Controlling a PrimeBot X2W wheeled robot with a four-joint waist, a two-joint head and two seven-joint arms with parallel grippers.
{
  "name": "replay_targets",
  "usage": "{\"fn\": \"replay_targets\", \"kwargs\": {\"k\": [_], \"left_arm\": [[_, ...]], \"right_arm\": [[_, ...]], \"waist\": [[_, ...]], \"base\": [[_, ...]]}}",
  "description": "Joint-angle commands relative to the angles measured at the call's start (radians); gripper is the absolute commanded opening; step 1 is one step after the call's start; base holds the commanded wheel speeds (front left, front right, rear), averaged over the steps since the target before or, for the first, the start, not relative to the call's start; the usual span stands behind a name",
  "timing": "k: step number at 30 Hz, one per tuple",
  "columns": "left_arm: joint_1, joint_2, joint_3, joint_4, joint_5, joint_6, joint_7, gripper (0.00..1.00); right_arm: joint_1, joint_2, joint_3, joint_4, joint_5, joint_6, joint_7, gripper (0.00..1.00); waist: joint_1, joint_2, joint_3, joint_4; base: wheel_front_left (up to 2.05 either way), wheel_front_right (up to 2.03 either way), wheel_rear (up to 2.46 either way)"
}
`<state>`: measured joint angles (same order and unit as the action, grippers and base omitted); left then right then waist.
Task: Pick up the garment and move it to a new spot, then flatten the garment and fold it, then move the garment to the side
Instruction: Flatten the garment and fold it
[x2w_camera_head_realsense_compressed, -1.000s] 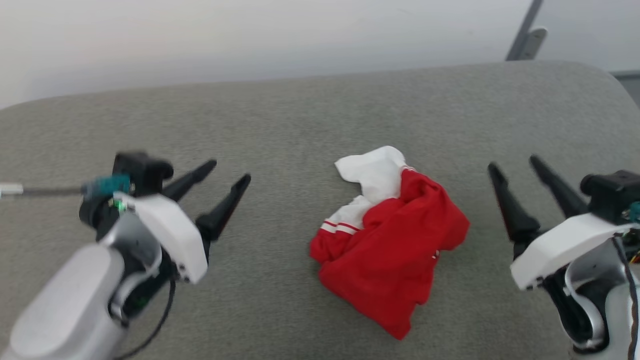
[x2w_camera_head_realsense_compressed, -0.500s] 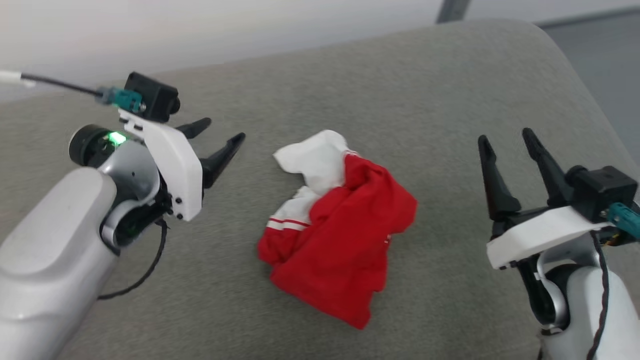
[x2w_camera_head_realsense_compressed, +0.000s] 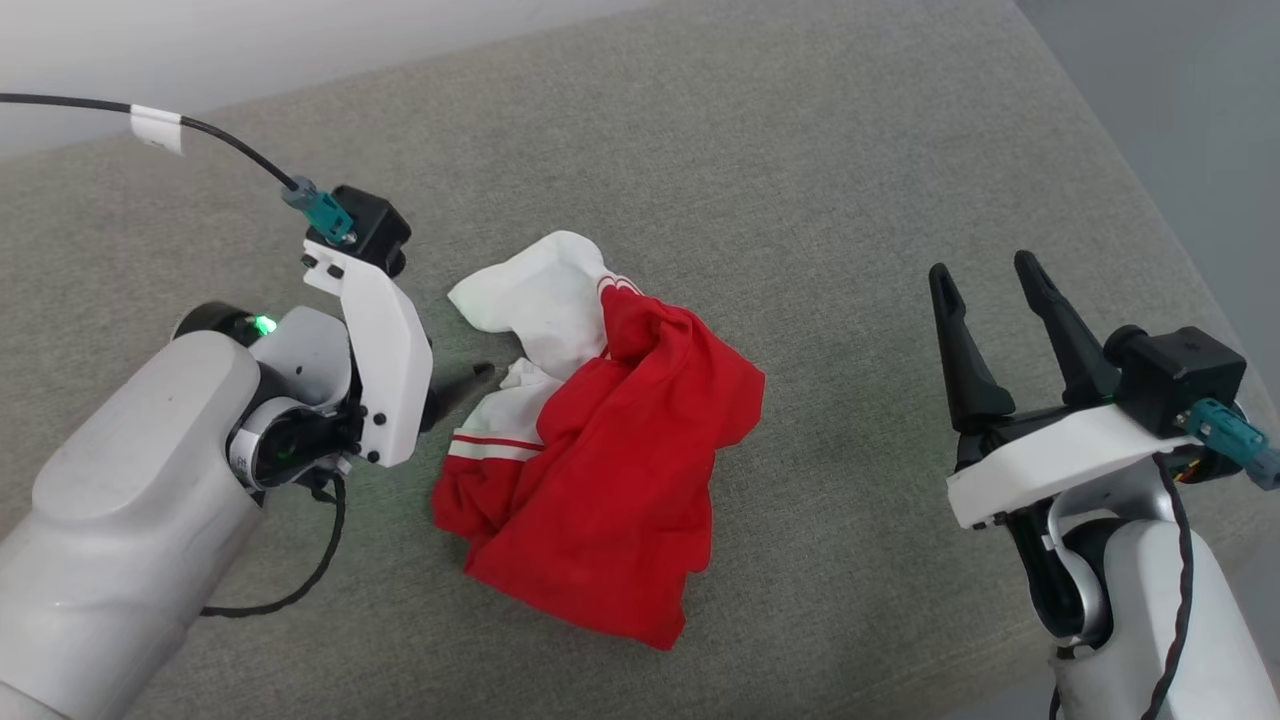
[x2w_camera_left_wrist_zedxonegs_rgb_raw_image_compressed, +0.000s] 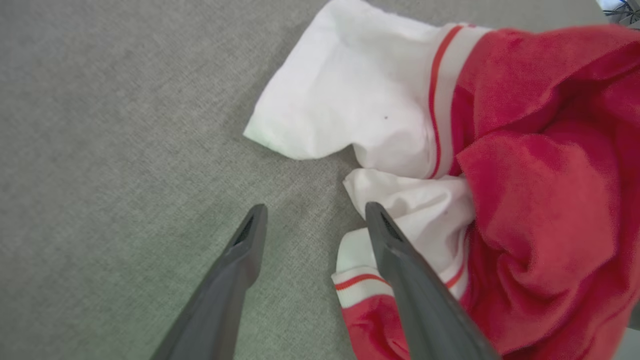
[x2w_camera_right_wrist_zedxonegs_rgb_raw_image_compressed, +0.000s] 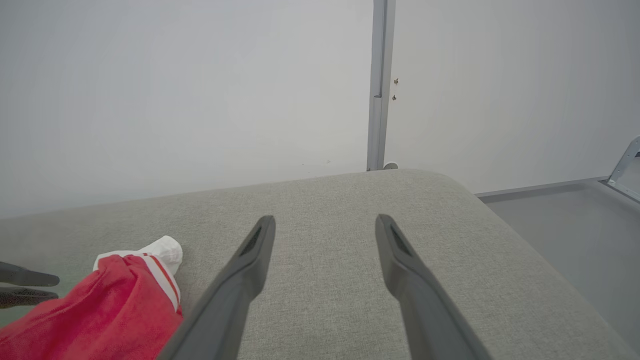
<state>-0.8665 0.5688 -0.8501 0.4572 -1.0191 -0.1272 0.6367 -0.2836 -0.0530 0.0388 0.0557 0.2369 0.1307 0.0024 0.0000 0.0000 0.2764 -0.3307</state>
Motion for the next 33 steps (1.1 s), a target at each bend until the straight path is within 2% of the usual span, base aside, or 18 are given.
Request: {"fn": "replay_targets", "kwargs": {"k": [1,9,11,17,18,19,23,29,33], "left_arm": [[0.008,0.0,-0.002,0.001,-0.015,0.004,0.009,1.0],[0.046,-0.009,-0.013,-0.041,-0.074,0.068,0.127,1.0],[0.051,0.001,-0.028,-0.047,-0.045,0.077,0.12,1.0],[0.091,-0.026,-0.055,0.004,-0.043,0.078,0.107,1.0],[0.093,-0.031,-0.059,0.016,-0.039,0.074,0.101,0.34],[0.093,-0.037,-0.062,0.024,-0.036,0.067,0.094,0.0],[0.082,-0.047,-0.06,0.042,-0.034,0.049,0.068,0.0],[0.036,-0.009,-0.022,0.041,-0.036,0.035,0.026,0.0],[0.024,0.036,0.017,0.019,-0.048,0.047,-0.001,0.0]], "right_arm": [[-0.013,0.003,0.0,0.0,0.002,0.0,-0.007,1.0],[-0.018,0.003,0.0,0.013,0.022,0.0,-0.017,1.0],[-0.02,0.003,0.002,0.015,0.027,0.0,-0.019,1.0],[-0.026,0.003,0.008,0.021,0.033,0.0,-0.02,1.0],[-0.026,0.003,0.008,0.022,0.033,0.0,-0.02,1.0],[-0.026,0.003,0.006,0.022,0.032,0.0,-0.019,1.0],[-0.022,0.003,-0.003,0.019,0.027,0.0,-0.014,1.0],[-0.005,0.003,-0.033,0.004,0.01,0.0,-0.002,1.0],[0.004,0.002,-0.054,-0.009,0.003,0.0,0.006,1.0]], "waist": [[0.0,0.0,0.006,-0.004],[0.0,0.0,0.013,-0.009],[0.0,0.0,0.015,-0.009],[0.0,0.0,0.015,-0.008],[0.0,0.0,0.014,-0.006],[0.0,0.0,0.012,-0.003],[0.0,0.0,0.002,0.011],[0.0,0.0,-0.019,0.055],[0.0,0.0,-0.032,0.088]], "base": [[0.0,0.0,0.0],[0.0,0.0,0.0],[0.0,0.0,0.0],[0.0,0.0,0.0],[0.0,0.0,0.0],[0.0,0.0,0.0],[0.0,0.0,0.0],[0.0,0.0,0.0],[0.0,0.0,0.0]]}}
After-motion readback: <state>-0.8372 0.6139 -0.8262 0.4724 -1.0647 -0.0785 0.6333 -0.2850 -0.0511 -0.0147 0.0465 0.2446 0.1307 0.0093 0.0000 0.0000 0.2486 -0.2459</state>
